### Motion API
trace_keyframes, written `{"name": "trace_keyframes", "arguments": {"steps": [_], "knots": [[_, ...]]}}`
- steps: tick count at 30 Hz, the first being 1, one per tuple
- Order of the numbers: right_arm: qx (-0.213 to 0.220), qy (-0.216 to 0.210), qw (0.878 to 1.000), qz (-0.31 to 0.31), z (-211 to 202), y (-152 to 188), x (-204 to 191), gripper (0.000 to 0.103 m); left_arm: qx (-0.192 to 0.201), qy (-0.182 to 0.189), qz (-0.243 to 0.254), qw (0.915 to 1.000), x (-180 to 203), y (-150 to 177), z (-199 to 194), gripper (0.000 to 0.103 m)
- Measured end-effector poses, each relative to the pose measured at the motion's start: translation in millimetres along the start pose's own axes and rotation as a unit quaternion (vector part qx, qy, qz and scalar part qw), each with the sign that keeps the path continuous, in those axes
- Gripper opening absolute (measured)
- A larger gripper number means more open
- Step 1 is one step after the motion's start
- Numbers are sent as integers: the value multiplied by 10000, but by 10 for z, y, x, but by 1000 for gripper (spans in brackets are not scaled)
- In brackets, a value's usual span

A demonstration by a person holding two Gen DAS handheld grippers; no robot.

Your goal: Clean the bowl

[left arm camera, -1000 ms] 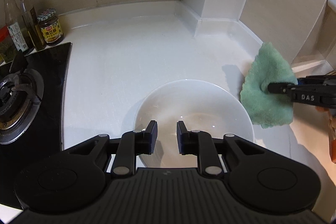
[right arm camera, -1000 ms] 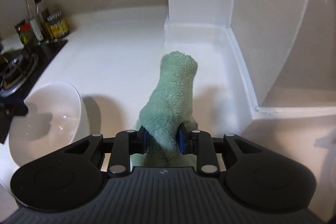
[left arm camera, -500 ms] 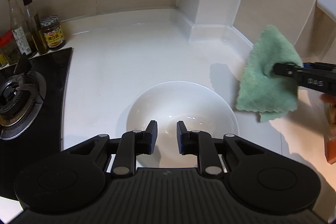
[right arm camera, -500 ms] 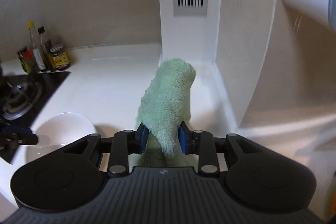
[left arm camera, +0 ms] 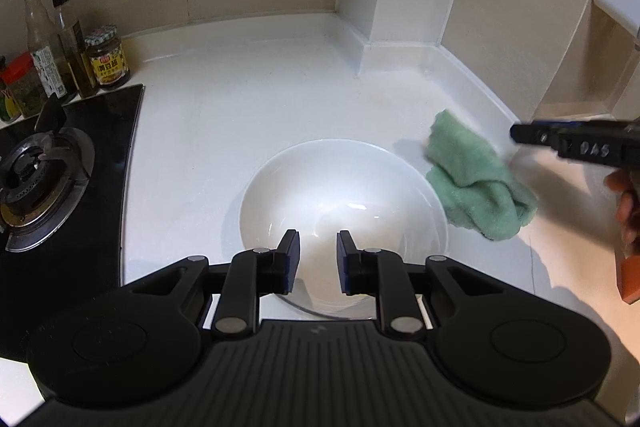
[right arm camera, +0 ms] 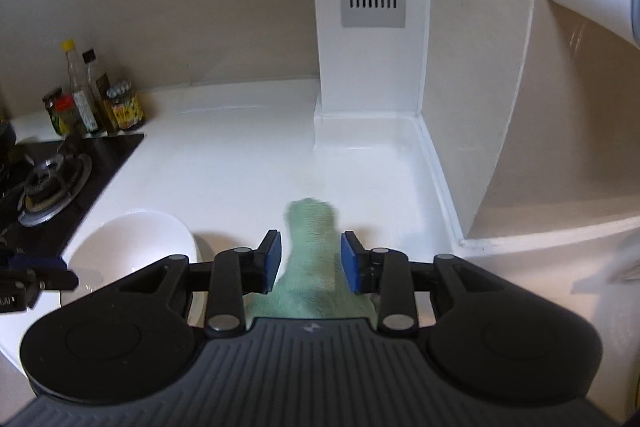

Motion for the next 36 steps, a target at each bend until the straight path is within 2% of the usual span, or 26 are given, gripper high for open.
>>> {"name": "trace_keyframes", "arguments": {"steps": [6, 11, 16, 22, 25, 28, 31, 36], "knots": [[-324, 59, 9992, 231, -46, 280, -28, 28, 90, -35, 29, 9999, 174, 80, -79, 23], [-204, 17, 9992, 345, -330, 403, -143, 28, 304, -171, -150, 9993, 319, 163, -212, 23], [-61, 46, 9997, 248, -593, 525, -191, 28, 229, -503, -308, 9980, 452, 282, -353, 23], [-47, 10, 9995, 301, -820, 718, -184, 28, 454, -790, -423, 9949, 567, 486, -587, 23], [-38, 52, 9996, 291, -935, 826, -183, 28, 464, -719, -542, 9949, 594, 578, -688, 23], [-46, 116, 9995, 290, -1066, 936, -193, 28, 463, -768, -457, 9949, 604, 633, -736, 23], [-65, 162, 9996, 224, -1154, 995, -245, 28, 465, -577, -474, 9961, 584, 697, -803, 23], [20, 190, 9998, 70, -1345, 1040, -390, 28, 567, -577, -216, 9965, 649, 805, -950, 23]]}}
Point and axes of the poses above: each gripper's, at about its wrist camera, not at the fingertips, and z roughly the way its jaws point, x to its right, y to its underside, the point moved 2 cm from there along z, roughly the way its jaws point, and after that the axes turned 7 degrees about x, right-handed, at the moved point
